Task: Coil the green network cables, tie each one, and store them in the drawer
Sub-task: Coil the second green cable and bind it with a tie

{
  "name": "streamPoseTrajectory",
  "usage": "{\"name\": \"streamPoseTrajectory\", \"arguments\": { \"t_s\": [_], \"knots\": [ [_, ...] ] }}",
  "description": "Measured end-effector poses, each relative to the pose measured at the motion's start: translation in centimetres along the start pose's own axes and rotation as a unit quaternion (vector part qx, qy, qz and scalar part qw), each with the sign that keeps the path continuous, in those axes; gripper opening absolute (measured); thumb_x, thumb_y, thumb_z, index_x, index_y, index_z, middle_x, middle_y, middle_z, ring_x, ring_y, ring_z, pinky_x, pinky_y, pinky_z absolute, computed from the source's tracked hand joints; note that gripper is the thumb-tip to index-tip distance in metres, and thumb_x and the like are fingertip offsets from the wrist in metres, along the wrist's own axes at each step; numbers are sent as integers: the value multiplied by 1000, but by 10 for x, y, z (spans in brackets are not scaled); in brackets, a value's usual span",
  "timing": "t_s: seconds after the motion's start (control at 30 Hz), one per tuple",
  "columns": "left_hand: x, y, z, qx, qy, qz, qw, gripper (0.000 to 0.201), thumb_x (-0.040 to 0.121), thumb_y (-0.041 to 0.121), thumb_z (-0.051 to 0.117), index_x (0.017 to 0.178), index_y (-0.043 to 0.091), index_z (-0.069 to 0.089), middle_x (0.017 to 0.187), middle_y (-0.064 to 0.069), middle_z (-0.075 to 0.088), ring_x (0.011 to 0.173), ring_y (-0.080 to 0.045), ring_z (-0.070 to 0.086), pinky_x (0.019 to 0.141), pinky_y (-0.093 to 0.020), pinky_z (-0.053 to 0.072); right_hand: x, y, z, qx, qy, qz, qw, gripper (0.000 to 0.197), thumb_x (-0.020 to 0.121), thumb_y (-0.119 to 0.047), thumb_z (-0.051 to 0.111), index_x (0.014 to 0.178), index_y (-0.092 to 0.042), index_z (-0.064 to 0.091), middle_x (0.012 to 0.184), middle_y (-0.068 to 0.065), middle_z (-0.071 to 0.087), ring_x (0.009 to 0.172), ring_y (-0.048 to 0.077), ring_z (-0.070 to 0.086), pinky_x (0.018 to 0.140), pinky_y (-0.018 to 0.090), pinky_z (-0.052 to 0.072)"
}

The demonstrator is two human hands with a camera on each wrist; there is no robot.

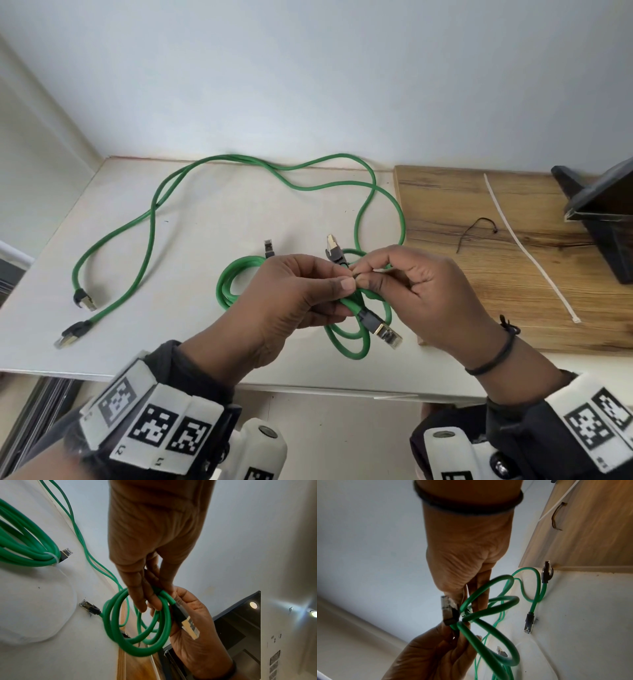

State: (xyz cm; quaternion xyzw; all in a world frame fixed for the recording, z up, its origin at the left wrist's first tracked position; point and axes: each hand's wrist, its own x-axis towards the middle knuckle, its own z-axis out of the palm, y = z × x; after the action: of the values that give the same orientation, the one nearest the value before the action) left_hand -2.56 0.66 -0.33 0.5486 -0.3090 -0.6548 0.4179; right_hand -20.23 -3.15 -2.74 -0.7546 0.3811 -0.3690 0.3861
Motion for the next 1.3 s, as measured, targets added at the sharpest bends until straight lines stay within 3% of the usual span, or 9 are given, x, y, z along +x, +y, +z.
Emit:
{"name": "streamPoseTrajectory", "arguments": {
  "t_s": [0.1, 0.23, 0.37, 0.53, 0.67, 0.83, 0.97, 1.07, 1.3],
  "knots": [
    [0, -1, 1, -25, 10, 29, 999, 39, 73, -7, 70, 101, 10, 50, 67, -11, 68, 56, -27, 66, 65, -38, 60, 0, -1, -2, 51, -13, 34, 998, 13, 78, -36, 69, 88, -28, 71, 80, 4, 73, 70, 37, 67, 64, 53, 55],
    [-1, -1, 1, -26, 0, 50, 998, 46, 72, -9, 70, 103, 11, 43, 64, -9, 68, 53, -25, 65, 58, -34, 58, 1, -1, -4, 135, -29, 77, 988, 11, 76, -13, 75, 84, -20, 74, 82, 9, 74, 76, 30, 71, 76, 47, 58],
    [1, -4, 1, -38, -6, 53, 998, 38, 70, -9, 70, 94, 11, 48, 64, -10, 66, 50, -24, 63, 53, -31, 55, 1, -1, -4, 184, -40, 92, 978, 13, 71, -18, 75, 83, -13, 74, 83, 15, 72, 78, 37, 69, 74, 41, 59],
    [3, -10, 2, -29, -25, 50, 998, 14, 64, 11, 71, 78, 9, 72, 72, -13, 71, 57, -21, 67, 61, -30, 58, 2, -7, -3, 221, 1, 137, 966, 16, 65, -12, 73, 79, -6, 71, 69, 4, 71, 64, 13, 68, 59, 19, 54],
    [6, -13, 4, -43, -27, 45, 998, 19, 66, 16, 70, 82, 8, 76, 72, -12, 72, 57, -15, 66, 63, -26, 56, 0, -9, -1, 196, 34, 147, 969, 10, 64, -15, 75, 74, -14, 74, 73, 5, 73, 68, 19, 69, 64, 26, 58],
    [10, -15, 2, -50, -30, 32, 998, 25, 66, 15, 71, 87, 2, 74, 70, -12, 71, 58, -17, 65, 64, -25, 56, 1, -10, 4, 157, 74, 168, 970, 14, 71, 0, 76, 75, -14, 75, 79, 10, 74, 73, 31, 71, 71, 40, 60],
    [14, -17, -2, -45, -31, 18, 998, 23, 66, 15, 71, 86, 2, 73, 66, -10, 69, 60, -20, 63, 72, -31, 58, 2, -16, 6, 146, 77, 193, 967, 16, 72, 0, 76, 70, -16, 75, 75, 12, 72, 72, 33, 70, 71, 41, 59],
    [14, -21, -2, -39, -20, 25, 999, 25, 66, 17, 74, 85, 2, 74, 81, -22, 67, 74, -30, 62, 80, -40, 55, 3, -20, 4, 154, 52, 222, 961, 13, 75, -3, 74, 70, -16, 74, 74, 15, 72, 70, 31, 69, 73, 41, 60],
    [13, -24, 2, -45, -24, 62, 997, 18, 74, 17, 68, 84, 3, 74, 77, -20, 69, 68, -23, 64, 59, -26, 53, 2, -23, 7, 137, 62, 233, 961, 5, 75, -12, 76, 72, -14, 73, 70, 8, 73, 68, 23, 70, 67, 30, 58]
  ]
}}
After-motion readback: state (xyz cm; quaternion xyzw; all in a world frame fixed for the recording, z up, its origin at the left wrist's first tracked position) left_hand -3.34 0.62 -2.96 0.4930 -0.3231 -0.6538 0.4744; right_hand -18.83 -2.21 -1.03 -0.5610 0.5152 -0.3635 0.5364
